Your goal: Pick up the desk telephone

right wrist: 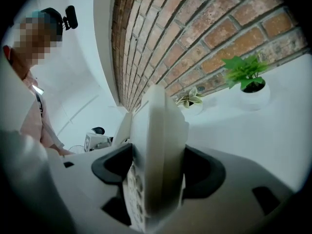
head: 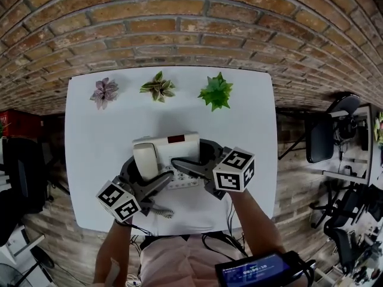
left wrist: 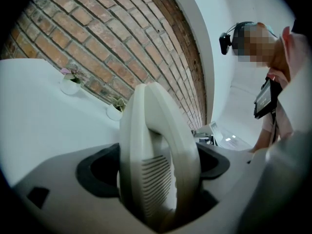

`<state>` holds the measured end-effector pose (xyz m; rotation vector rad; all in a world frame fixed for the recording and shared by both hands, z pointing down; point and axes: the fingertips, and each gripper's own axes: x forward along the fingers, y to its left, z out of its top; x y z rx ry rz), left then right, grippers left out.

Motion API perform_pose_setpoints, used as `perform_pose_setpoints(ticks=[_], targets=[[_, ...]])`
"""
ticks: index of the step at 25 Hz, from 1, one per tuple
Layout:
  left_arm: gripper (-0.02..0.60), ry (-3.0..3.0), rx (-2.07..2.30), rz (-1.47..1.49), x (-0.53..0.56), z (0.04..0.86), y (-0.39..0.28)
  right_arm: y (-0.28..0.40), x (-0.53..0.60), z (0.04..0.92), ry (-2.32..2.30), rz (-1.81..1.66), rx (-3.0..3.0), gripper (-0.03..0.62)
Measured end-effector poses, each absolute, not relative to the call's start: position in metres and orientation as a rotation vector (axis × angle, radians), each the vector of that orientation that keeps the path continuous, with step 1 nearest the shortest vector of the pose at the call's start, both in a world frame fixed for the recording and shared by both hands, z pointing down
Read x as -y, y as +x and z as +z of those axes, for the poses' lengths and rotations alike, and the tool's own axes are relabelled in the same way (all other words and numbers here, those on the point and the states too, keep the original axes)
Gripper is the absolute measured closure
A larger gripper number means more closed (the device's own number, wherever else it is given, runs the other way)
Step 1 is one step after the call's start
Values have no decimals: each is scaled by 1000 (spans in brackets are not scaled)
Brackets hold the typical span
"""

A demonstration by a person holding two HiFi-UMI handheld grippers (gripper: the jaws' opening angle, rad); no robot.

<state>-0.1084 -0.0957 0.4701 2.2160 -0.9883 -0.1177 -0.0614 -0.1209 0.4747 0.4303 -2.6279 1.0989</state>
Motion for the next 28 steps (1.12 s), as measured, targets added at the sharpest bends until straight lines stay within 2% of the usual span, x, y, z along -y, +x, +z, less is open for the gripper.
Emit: perform_pose_setpoints(ticks=[16, 28], targets=[[123, 2206, 967, -51, 86, 458, -97, -50, 110, 462, 451, 1136, 2649, 286], [123, 2322, 1003, 0, 72, 371, -86, -39, 95, 371, 464, 978, 2775, 286]])
